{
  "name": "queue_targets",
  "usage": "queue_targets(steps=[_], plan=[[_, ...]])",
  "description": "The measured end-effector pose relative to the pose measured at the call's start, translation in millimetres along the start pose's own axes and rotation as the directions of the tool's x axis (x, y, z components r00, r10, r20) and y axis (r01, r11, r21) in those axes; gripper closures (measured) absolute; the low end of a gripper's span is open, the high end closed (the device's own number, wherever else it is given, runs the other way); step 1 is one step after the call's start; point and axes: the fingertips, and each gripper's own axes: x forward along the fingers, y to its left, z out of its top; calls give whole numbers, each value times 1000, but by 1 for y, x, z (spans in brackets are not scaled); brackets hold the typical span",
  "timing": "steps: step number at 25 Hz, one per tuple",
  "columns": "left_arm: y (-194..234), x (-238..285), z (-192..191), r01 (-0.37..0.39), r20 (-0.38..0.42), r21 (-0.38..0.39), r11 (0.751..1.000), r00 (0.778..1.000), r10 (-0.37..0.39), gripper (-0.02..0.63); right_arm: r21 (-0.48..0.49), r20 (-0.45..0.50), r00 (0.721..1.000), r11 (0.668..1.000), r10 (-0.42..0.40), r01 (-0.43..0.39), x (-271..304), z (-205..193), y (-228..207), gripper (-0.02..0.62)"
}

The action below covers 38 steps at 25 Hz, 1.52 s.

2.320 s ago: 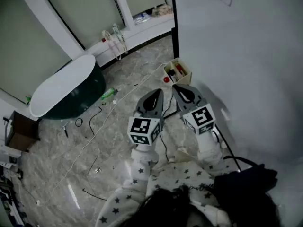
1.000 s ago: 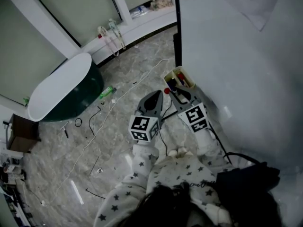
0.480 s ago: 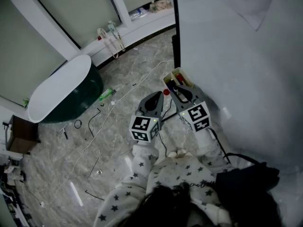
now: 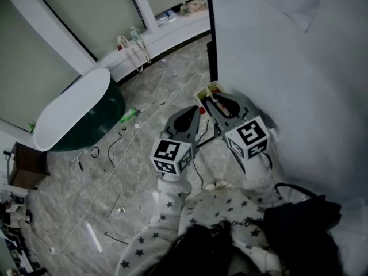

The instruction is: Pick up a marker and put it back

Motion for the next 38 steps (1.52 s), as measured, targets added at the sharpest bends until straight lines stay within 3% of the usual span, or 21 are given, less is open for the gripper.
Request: queue_targets(steps=[9, 15, 38], plan=[[-17, -7, 36, 54, 27, 9, 999, 998, -54, 604, -4, 57, 998, 999, 35, -35, -12, 34, 5, 511], [-16, -5, 30, 68, 31, -19, 998, 997, -67, 605, -1, 62, 997, 999, 39, -39, -12, 34, 4, 511], [-11, 1, 30, 76, 52, -3, 997, 996, -76, 604, -3, 74, 997, 999, 38, -38, -12, 39, 2, 511]])
